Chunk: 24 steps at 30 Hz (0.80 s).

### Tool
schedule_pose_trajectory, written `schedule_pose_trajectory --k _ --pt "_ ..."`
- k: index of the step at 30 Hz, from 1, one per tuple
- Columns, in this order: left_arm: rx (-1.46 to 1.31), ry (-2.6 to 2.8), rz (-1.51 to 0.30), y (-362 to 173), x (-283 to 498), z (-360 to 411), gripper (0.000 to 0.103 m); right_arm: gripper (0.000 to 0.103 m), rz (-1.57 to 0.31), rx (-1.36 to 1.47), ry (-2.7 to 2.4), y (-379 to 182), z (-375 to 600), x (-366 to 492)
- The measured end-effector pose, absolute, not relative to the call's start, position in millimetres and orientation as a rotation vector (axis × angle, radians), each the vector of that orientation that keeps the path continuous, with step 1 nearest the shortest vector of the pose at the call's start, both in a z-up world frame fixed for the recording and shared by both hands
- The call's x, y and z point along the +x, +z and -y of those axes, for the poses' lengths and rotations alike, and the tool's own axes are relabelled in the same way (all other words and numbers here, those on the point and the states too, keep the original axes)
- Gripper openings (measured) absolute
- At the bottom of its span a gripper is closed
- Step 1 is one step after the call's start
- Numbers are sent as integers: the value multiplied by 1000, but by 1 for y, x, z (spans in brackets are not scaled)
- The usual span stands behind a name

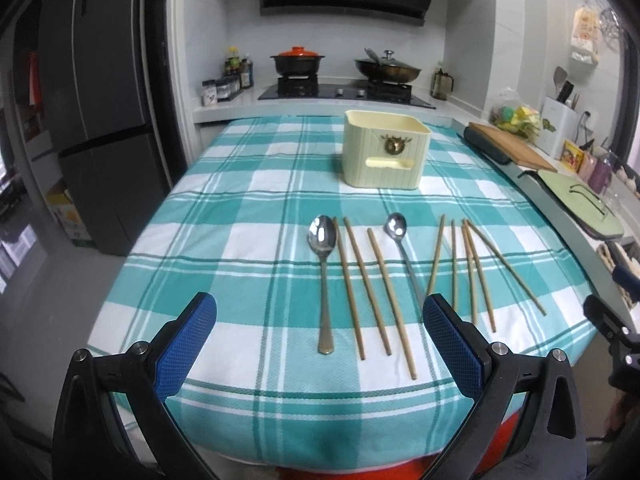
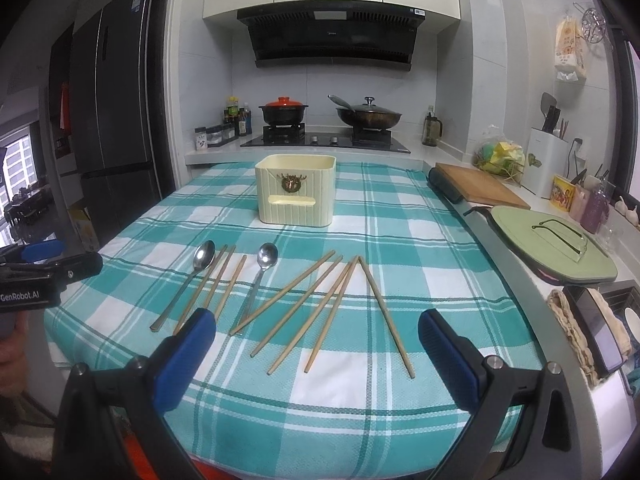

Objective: Organize utensils
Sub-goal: 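Lower left tool onto the large steel spoon while right tool grasps a wooden chopstick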

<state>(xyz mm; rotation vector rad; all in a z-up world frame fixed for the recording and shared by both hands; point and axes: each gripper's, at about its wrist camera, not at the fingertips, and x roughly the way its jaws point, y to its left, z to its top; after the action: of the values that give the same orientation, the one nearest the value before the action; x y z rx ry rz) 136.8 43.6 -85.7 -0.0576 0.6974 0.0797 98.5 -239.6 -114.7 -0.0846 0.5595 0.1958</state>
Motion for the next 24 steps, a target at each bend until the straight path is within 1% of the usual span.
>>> schedule_pose_trajectory --k 5,10,17,24 --pt "-62 116 -753 -107 164 -61 103 103 -573 -111 163 -121 248 111" --pt "-47 103 -793 -126 192 -59 103 103 -610 -95 117 -133 276 136" --pt "-29 88 -896 -165 240 -56 103 103 -788 -50 116 -172 312 186" --pt "6 129 -956 -191 270 -62 103 102 -835 -193 156 -196 298 216"
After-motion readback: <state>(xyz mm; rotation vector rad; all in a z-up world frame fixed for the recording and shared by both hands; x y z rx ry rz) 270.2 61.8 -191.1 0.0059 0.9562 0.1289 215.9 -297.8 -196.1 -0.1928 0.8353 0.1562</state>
